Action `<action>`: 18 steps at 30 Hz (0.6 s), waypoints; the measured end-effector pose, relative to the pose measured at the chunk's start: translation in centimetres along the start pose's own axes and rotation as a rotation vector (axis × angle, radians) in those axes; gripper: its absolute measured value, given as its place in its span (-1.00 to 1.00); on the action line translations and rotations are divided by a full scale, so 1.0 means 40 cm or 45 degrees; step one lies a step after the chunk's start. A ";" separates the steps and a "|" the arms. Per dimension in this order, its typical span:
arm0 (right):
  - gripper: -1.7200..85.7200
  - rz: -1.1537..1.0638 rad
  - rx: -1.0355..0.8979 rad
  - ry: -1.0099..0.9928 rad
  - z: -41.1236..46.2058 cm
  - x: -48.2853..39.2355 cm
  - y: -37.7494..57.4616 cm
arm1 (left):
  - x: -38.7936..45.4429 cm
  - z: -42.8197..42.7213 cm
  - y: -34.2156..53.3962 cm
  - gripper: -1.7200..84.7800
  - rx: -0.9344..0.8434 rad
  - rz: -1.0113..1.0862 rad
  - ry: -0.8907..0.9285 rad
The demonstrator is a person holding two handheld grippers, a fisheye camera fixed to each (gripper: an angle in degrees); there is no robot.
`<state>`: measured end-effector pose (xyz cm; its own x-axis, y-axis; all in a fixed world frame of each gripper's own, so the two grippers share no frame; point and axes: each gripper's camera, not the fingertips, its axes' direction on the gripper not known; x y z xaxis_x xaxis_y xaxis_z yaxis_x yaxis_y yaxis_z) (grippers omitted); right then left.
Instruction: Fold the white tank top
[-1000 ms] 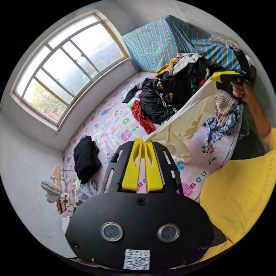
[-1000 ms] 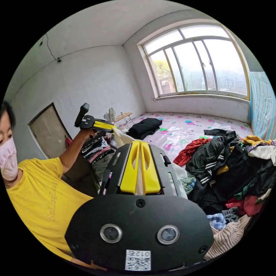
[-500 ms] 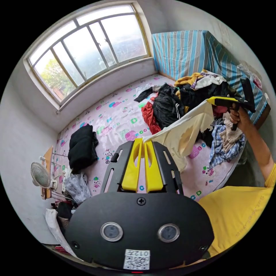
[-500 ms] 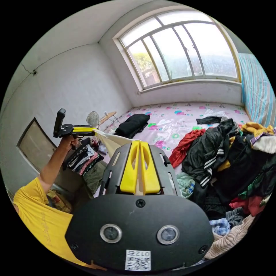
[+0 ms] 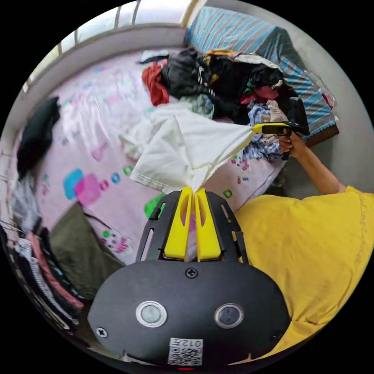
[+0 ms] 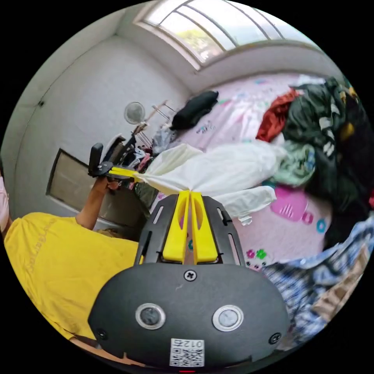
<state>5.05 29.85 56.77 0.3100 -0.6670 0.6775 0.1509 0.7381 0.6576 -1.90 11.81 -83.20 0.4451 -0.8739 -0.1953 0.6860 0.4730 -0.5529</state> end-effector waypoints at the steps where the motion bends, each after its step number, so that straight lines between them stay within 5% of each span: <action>1: -0.95 0.091 -0.036 0.001 0.049 0.044 0.025 | -0.020 0.056 0.011 -0.96 -0.040 -0.034 0.043; 7: -0.95 0.320 -0.179 0.125 0.178 0.160 0.077 | -0.118 0.434 0.093 -0.96 -0.299 -0.158 0.263; 18: -0.95 0.154 -0.418 0.181 0.193 0.334 0.025 | -0.158 0.599 0.148 -0.95 -0.082 -0.254 0.358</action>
<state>2.08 20.90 69.02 0.4678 -0.5694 0.6759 0.3907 0.8192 0.4197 13.13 22.81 -65.82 0.1237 -0.9493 -0.2889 0.7020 0.2895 -0.6507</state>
